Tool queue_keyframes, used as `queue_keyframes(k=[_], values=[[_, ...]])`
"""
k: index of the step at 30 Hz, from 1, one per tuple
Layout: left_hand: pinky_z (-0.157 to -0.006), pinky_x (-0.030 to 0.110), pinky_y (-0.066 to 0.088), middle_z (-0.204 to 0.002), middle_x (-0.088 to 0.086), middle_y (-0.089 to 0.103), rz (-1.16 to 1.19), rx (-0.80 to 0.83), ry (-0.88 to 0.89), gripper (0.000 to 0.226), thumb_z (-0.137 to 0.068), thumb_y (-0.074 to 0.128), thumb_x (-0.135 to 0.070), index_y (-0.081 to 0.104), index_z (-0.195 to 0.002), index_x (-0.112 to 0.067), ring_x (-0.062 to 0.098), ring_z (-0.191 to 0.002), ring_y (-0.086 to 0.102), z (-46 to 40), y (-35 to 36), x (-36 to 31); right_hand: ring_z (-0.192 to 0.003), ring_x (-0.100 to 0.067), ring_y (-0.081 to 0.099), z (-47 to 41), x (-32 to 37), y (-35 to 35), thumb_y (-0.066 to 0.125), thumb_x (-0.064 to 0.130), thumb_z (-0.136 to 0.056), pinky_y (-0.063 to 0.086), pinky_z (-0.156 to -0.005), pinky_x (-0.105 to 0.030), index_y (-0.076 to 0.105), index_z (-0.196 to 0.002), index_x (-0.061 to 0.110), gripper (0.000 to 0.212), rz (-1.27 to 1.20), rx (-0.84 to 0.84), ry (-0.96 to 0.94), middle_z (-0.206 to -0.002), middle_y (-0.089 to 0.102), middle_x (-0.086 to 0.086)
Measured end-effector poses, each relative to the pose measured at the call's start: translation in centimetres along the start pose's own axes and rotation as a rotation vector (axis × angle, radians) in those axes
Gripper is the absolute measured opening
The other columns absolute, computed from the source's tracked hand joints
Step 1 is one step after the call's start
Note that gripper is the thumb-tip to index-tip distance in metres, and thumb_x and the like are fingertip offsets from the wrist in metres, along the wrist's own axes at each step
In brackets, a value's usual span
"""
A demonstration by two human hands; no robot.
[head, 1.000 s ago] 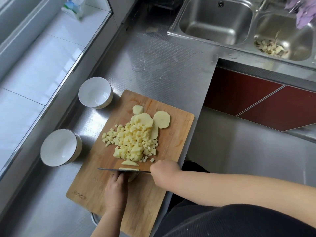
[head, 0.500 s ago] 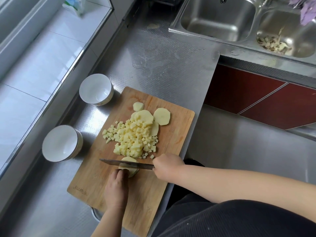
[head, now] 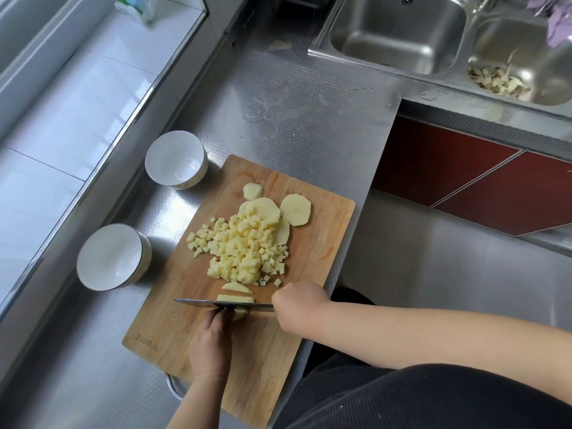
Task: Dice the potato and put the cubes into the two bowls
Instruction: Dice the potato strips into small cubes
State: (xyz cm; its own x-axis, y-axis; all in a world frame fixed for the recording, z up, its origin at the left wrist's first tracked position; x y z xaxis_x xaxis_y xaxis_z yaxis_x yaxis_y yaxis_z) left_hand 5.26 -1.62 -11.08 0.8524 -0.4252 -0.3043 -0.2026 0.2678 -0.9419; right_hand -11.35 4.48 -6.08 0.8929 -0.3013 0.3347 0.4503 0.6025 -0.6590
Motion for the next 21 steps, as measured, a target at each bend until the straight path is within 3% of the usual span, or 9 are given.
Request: queue_keyframes(k=[3,7,10,13,16,21], values=[[-0.051,0.037,0.054,-0.097,0.013,0.07,-0.012,-0.001,0.011,0.036,-0.067,0.08,0.009,0.073,-0.099,-0.003,0.035,-0.07,0.067,0.0,0.0,-0.2,-0.065,-0.025,0.045,-0.3,0.1,0.3,0.048,-0.004,-0.089,0.037,-0.054,-0.028,0.043,-0.068,0.01,0.025,0.018,0.008,0.03,-0.067,0.038,-0.004],[-0.049,0.036,0.053,-0.098,0.013,0.07,-0.007,-0.015,0.025,0.038,-0.063,0.081,0.011,0.073,-0.098,-0.003,0.036,-0.07,0.067,0.0,0.1,-0.1,-0.09,-0.032,0.06,-0.8,0.4,1.1,0.048,-0.003,-0.091,0.043,-0.063,-0.033,0.062,-0.099,0.003,0.018,0.047,0.02,0.05,-0.094,0.06,-0.011],[-0.049,0.035,0.051,-0.099,0.014,0.07,-0.015,-0.021,0.038,0.038,-0.063,0.081,0.011,0.073,-0.097,-0.002,0.037,-0.07,0.067,0.0,0.1,-0.2,-0.074,-0.028,0.053,-1.2,0.1,1.8,0.047,-0.001,-0.091,0.038,-0.053,-0.028,0.056,-0.081,0.005,0.015,0.052,0.011,0.034,-0.074,0.05,-0.007],[-0.05,0.035,0.051,-0.099,0.014,0.069,-0.014,-0.025,0.03,0.038,-0.064,0.081,0.009,0.073,-0.099,-0.004,0.037,-0.072,0.067,0.2,-0.1,-0.5,-0.055,-0.019,0.037,-1.5,-0.5,2.0,0.045,0.002,-0.094,0.029,-0.047,-0.025,0.036,-0.063,0.012,0.034,0.031,-0.029,0.012,-0.064,0.036,-0.003],[-0.051,0.035,0.053,-0.1,0.014,0.069,-0.007,-0.032,0.026,0.039,-0.064,0.08,0.012,0.072,-0.099,-0.004,0.036,-0.073,0.067,0.2,-0.4,-0.6,-0.054,-0.02,0.038,-1.9,-1.2,2.3,0.044,0.012,-0.098,0.028,-0.046,-0.025,0.04,-0.066,0.013,0.033,0.005,-0.064,-0.006,-0.065,0.039,-0.003],[-0.052,0.036,0.052,-0.098,0.013,0.068,0.071,-0.051,-0.012,0.031,-0.071,0.076,0.009,0.071,-0.098,-0.004,0.035,-0.074,0.065,0.4,-0.8,-0.9,-0.07,-0.026,0.049,-1.3,-1.3,1.5,0.042,0.02,-0.1,0.03,-0.048,-0.027,0.06,-0.094,0.008,0.023,-0.029,-0.117,-0.056,-0.079,0.053,-0.006]])
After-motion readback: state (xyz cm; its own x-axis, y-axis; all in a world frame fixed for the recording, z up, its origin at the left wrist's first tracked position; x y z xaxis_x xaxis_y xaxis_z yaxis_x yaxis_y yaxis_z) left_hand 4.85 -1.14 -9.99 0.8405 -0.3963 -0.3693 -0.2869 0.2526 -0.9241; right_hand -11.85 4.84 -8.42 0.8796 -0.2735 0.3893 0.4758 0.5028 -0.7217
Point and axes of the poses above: each hand's wrist, its own z-axis away from the middle knuckle, its own y-axis out of the palm, x = y × z, the point moved 9 cm from there along -z, towards the middle knuckle
